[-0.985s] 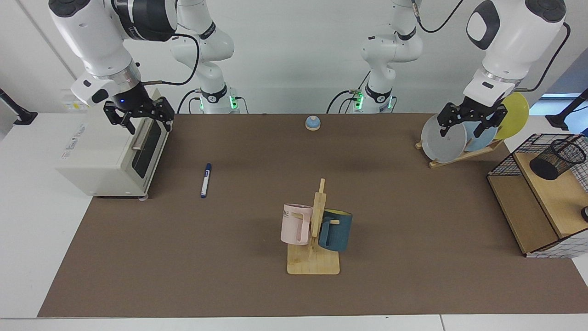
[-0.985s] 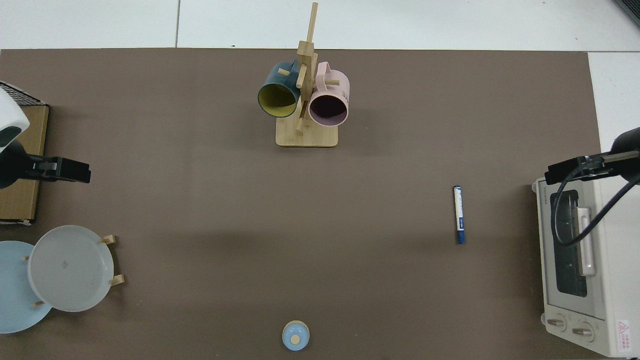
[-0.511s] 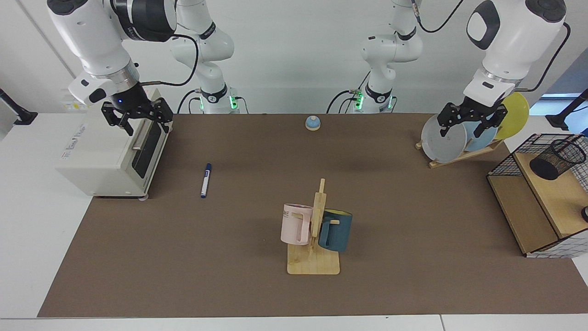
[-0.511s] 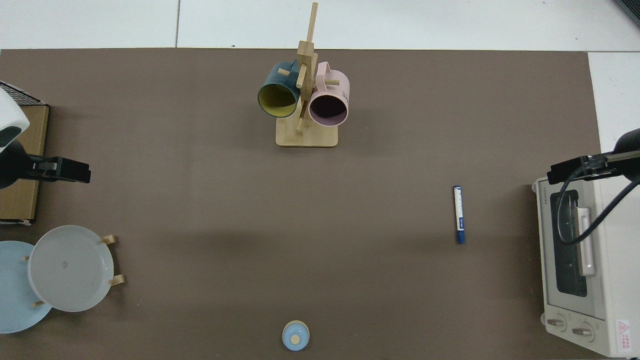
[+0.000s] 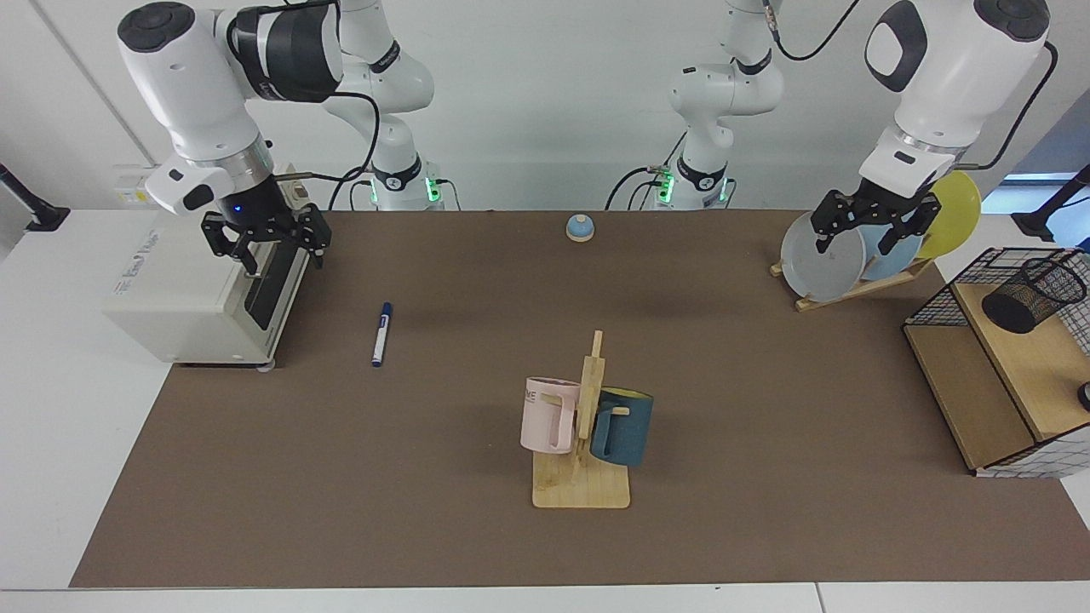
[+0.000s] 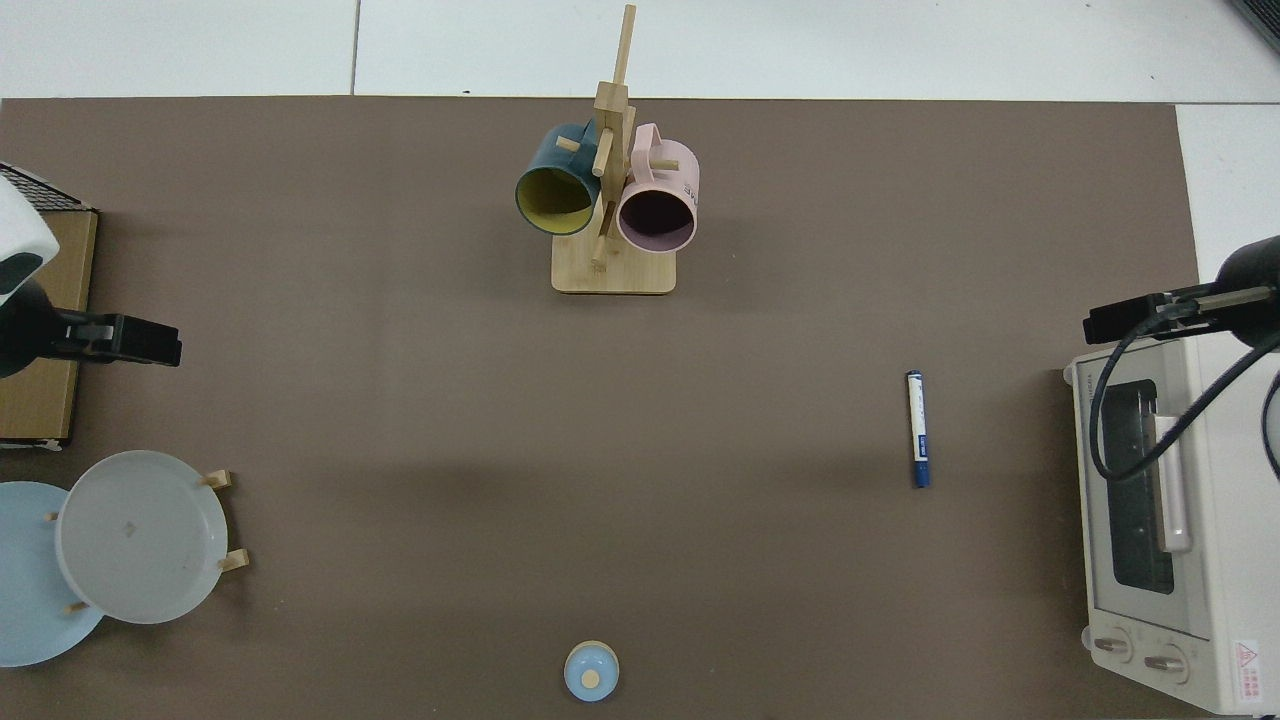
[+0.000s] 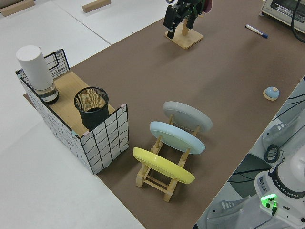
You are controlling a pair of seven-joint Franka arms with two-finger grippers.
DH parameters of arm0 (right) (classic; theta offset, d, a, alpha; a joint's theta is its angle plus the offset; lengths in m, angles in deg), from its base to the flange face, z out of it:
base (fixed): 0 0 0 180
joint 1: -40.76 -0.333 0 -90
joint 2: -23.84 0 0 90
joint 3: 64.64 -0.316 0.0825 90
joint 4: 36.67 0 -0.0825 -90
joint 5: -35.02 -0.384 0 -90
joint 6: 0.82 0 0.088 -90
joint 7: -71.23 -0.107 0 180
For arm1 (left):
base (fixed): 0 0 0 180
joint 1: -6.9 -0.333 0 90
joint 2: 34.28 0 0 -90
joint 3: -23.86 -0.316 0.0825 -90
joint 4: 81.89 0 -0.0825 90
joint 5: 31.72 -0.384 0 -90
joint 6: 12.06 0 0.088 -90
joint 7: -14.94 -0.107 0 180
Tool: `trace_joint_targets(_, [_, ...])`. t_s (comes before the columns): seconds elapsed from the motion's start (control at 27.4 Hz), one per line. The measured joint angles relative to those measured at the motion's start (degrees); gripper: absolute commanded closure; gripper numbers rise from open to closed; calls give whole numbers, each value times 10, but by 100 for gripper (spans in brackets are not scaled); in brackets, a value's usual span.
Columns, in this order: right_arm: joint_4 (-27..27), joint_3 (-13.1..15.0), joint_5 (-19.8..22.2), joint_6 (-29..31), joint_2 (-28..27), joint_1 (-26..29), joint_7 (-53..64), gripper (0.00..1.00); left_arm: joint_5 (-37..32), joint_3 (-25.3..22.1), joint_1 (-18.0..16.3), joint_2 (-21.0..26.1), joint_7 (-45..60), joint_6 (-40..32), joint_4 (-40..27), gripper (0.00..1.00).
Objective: Put markers into pen holder
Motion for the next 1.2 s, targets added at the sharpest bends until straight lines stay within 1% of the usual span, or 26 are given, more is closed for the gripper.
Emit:
trace_joint_targets(0.18, [27,-1,0,45,-22,-6,0,0,0,0,0,0,0,0,0,0])
trace_joint_targets(0.33, [42,-1,0,70,-51,-18,-4,0,0,0,0,0,0,0,0,0])
trace_joint_targets(0.55, [78,-1,0,128,-88,-32,-11,0,0,0,0,0,0,0,0,0])
trace_joint_targets(0.91, [171,-1,0,204,-99,-34,-24,0,0,0,0,0,0,-1,0,0])
trace_joint_targets(1.06, [194,-1,0,216,-106,-34,-39,0,0,0,0,0,0,-1,0,0])
trace_joint_targets(1.2, [211,-1,0,245,-119,-34,-50,0,0,0,0,0,0,-1,0,0])
